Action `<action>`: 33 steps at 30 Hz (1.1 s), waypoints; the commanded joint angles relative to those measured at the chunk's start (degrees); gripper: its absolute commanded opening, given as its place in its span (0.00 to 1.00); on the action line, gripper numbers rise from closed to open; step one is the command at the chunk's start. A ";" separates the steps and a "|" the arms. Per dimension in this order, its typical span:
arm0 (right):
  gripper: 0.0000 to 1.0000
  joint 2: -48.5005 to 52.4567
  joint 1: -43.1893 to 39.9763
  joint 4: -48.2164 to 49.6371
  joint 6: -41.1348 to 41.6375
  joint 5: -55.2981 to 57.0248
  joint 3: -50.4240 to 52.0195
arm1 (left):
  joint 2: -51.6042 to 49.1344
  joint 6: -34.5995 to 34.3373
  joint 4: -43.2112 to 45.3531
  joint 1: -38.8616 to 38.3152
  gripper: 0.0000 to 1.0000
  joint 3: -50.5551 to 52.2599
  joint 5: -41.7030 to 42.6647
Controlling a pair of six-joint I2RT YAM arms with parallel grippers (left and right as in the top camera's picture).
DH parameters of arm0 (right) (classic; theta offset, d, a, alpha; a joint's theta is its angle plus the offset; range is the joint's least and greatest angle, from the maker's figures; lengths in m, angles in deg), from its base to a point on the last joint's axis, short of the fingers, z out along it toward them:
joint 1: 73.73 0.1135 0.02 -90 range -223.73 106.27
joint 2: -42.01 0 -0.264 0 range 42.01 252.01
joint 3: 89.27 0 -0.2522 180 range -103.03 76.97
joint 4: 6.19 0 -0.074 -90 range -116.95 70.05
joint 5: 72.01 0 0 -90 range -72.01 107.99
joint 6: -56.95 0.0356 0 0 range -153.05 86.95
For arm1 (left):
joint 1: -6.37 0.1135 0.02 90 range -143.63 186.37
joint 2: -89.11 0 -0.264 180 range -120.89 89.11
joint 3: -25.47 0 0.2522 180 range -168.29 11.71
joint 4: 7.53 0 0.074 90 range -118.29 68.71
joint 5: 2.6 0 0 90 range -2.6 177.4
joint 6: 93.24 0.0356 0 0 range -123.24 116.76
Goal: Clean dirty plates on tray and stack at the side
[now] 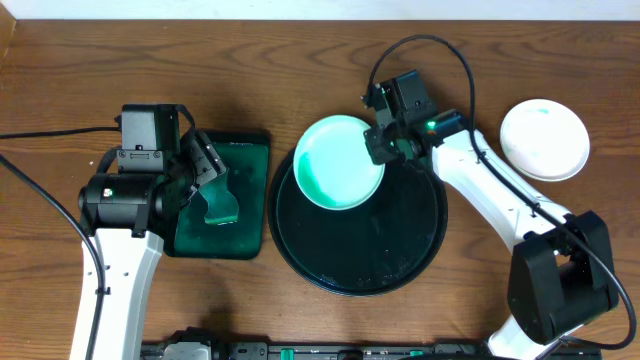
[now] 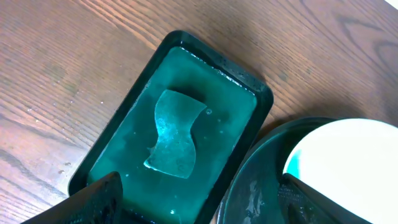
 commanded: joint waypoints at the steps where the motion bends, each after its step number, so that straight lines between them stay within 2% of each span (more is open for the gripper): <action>1: 0.01 -1.49 2.45 1.49 -1.70 -1.73 -4.22 | 0.11 -0.07 -0.20 0.15 0.80 -1.11 -0.15; 6: 0.01 -1.44 8.37 10.60 -4.61 0.87 -5.44 | 0.11 -0.07 -0.20 0.15 0.80 -1.11 -0.15; 14: 0.01 3.32 20.35 27.89 -11.15 21.40 -5.42 | 0.11 -0.07 -0.20 0.15 0.80 -1.11 -0.15; 19: 0.01 4.09 23.56 35.65 -12.44 26.64 -5.42 | 0.11 -0.07 -0.20 0.15 0.80 -1.11 -0.15; 28: 0.01 4.04 26.62 40.52 -23.06 30.10 -5.42 | 0.11 -0.07 -0.20 0.15 0.80 -1.11 -0.15; 33: 0.01 4.04 27.78 40.94 -24.30 35.06 -5.42 | 0.11 -0.07 -0.20 0.15 0.80 -1.11 -0.15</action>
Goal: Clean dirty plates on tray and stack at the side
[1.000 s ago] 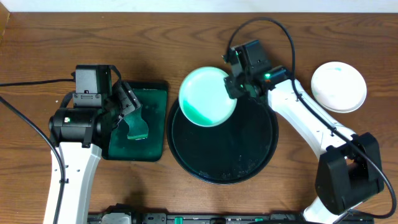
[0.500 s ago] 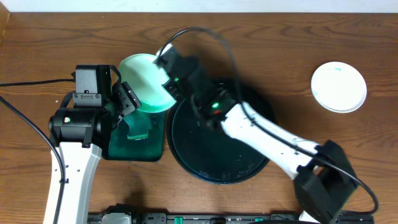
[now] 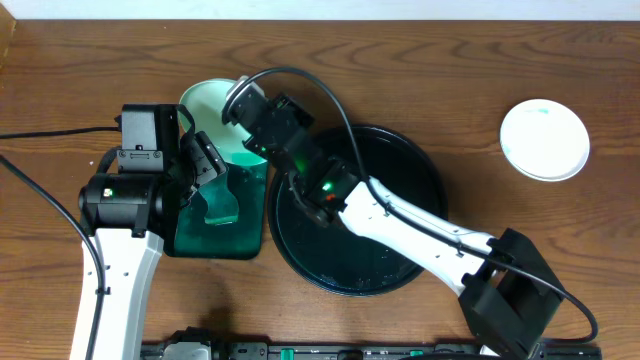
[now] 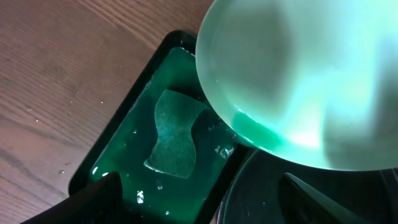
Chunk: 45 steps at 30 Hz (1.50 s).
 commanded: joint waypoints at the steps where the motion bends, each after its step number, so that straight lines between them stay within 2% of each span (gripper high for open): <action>1: 0.01 -0.31 1.11 0.48 -2.84 5.11 -0.87 | 0.11 -0.04 -0.15 0.15 0.80 -1.11 -0.13; 12: 0.01 -0.31 1.84 0.87 -3.34 7.13 -0.87 | 0.11 -0.04 -0.15 0.15 0.80 -1.11 -0.11; 19: 0.01 -0.31 1.90 3.13 -8.00 7.54 -0.87 | 0.11 -0.04 -0.15 0.15 0.80 -1.11 -0.13; 28: 0.01 -0.31 2.10 3.72 -9.29 7.52 -0.87 | 0.11 -0.04 -0.15 0.15 0.80 -1.11 -0.13; 32: 0.01 -0.31 2.71 4.24 -13.16 7.52 -0.87 | 0.11 -0.04 -0.15 0.15 0.80 -1.11 -0.11; 45: 0.01 -0.33 2.97 8.31 -15.67 8.44 -0.87 | 0.11 -0.04 -0.15 0.15 0.80 -1.11 -0.11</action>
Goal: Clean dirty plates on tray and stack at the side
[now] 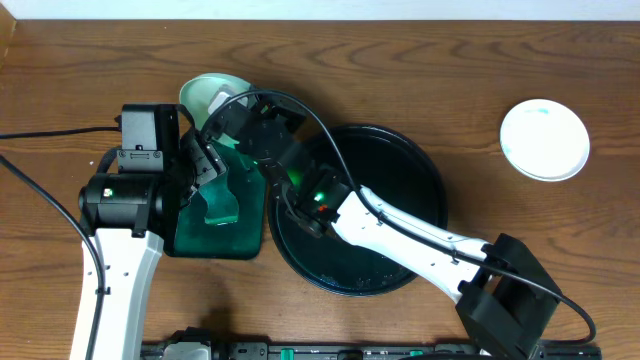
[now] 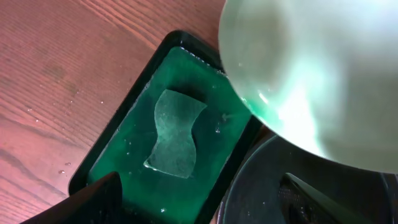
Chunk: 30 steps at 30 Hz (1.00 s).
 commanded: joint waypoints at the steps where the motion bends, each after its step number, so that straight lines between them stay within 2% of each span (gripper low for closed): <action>1: 0.01 -0.33 0.33 1.75 -1.25 1.86 -0.87 | 0.11 -0.07 -0.17 0.15 0.80 -1.11 -0.13; 18: 0.01 -0.37 0.74 2.89 -2.89 2.45 -0.87 | 0.11 -0.07 -0.17 0.15 0.81 -1.11 -0.13; 21: 0.01 -0.37 0.66 3.15 -0.55 3.30 -0.87 | 0.11 -0.07 -0.17 0.15 0.80 -1.11 -0.13; 25: 0.01 -0.37 -1.97 0.61 10.93 3.15 -0.87 | 0.11 -0.07 -0.17 0.15 0.80 -1.11 -0.13; 28: 0.01 -0.37 -6.97 -9.90 32.96 0.55 -0.87 | 0.11 -0.07 -0.17 0.15 0.80 -1.11 -0.11; 30: 0.01 -0.35 -11.47 -17.55 46.34 -10.27 -0.87 | 0.11 -0.07 -0.17 0.15 0.80 -1.11 -0.13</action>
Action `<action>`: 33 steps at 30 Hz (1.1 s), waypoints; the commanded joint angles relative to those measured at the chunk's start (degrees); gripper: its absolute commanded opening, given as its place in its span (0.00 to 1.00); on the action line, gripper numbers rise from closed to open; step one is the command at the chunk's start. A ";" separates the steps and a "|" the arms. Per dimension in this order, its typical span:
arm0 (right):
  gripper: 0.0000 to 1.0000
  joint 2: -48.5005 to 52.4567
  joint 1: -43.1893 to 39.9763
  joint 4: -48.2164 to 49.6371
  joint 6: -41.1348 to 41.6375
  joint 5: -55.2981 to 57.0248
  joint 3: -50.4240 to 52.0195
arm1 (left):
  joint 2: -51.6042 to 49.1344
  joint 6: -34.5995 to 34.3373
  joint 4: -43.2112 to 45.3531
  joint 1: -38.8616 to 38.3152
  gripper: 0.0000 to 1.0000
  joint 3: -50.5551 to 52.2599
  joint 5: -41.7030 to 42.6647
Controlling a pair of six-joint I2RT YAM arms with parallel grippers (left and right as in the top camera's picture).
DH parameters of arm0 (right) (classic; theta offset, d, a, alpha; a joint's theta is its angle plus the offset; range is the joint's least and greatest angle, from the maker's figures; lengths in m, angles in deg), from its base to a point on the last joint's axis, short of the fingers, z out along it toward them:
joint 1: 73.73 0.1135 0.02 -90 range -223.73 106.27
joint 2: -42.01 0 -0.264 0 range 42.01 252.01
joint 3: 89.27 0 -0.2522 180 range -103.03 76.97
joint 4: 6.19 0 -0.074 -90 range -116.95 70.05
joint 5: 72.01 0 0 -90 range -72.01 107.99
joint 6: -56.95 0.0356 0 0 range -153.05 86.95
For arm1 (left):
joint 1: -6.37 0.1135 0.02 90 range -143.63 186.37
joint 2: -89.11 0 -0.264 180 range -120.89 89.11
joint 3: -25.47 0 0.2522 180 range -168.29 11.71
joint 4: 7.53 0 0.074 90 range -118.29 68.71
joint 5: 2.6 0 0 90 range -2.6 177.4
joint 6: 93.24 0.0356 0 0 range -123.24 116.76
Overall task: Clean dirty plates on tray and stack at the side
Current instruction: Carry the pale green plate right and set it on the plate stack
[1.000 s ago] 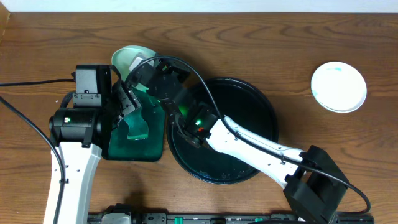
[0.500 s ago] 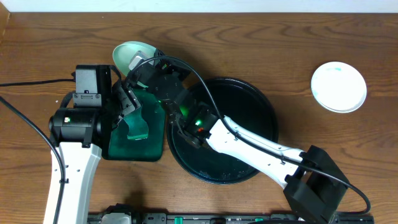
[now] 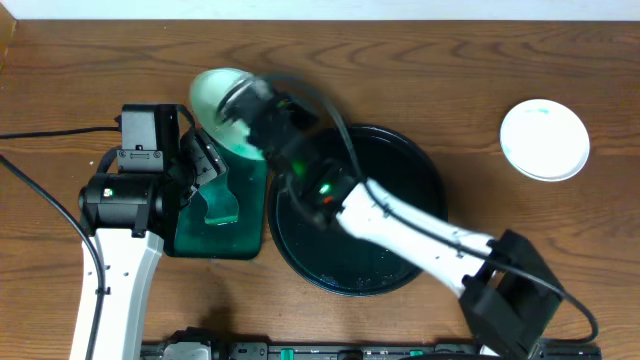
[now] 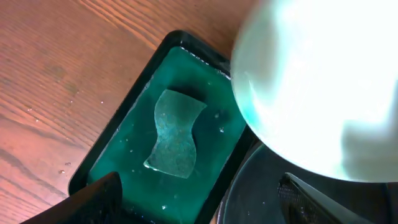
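Observation:
A pale plate with a green tint [image 3: 218,100] hangs tilted over the far end of the green wash tub [image 3: 248,215], and it fills the upper right of the left wrist view [image 4: 317,93]. My right gripper [image 3: 256,106], blurred by motion, is shut on the plate's rim. A sponge [image 4: 176,134] lies in the tub's green liquid. My left gripper [image 4: 205,208] hovers open above the tub's near end, empty, with one finger [image 4: 99,199] over the tub and the other over the black round tray [image 3: 400,250].
A clean white plate [image 3: 544,139] sits on the wooden table at the far right. A black cable [image 3: 40,132] runs in from the left edge towards the left arm. The right arm stretches across the round tray.
The plate has shifted slightly right and turned more face-up, showing more of the tub's far end in the left wrist view. The right arm is blurred. The left gripper has not moved.
At first my right gripper held the plate over the round tray's back left. Then it held it tilted over the tub's far end, green liquid pooled at the low rim. It stayed there, more steeply tilted, and now lies flatter again.

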 commanded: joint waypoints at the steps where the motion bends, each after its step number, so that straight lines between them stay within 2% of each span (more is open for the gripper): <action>1: 0.01 -0.33 -9.09 -6.51 29.31 -17.07 -0.35 | 0.11 -0.07 -0.15 0.15 0.80 -1.11 -0.15; 3: 0.01 -0.31 -14.40 -7.65 32.52 -34.23 -0.35 | 0.11 -0.07 -0.15 0.15 0.80 -1.11 -0.15; 5: 0.01 -0.70 -18.64 -7.56 33.92 -44.85 -0.37 | 0.11 -0.07 -0.15 0.15 0.80 -1.11 -0.15; 9: 0.01 -3.39 -27.89 -10.88 37.13 -53.53 -0.37 | 0.11 -0.07 -0.15 0.15 0.80 -1.11 -0.13; 17: 0.01 -11.72 -49.37 -28.89 36.46 -51.49 -0.37 | 0.11 -0.07 -0.17 0.15 0.80 -1.11 -0.15; 23: 0.01 -10.56 -68.00 -42.97 35.34 -46.97 -0.31 | 0.11 -0.07 -0.15 0.15 0.80 -1.11 -0.15; 28: 0.01 -6.05 -80.43 -46.60 35.91 -43.85 -0.26 | 0.11 -0.07 -0.15 0.15 0.80 -1.11 -0.15; 33: 0.01 -0.81 -85.24 -47.15 35.08 -45.13 -0.24 | 0.11 -0.07 -0.15 0.15 0.80 -1.11 -0.13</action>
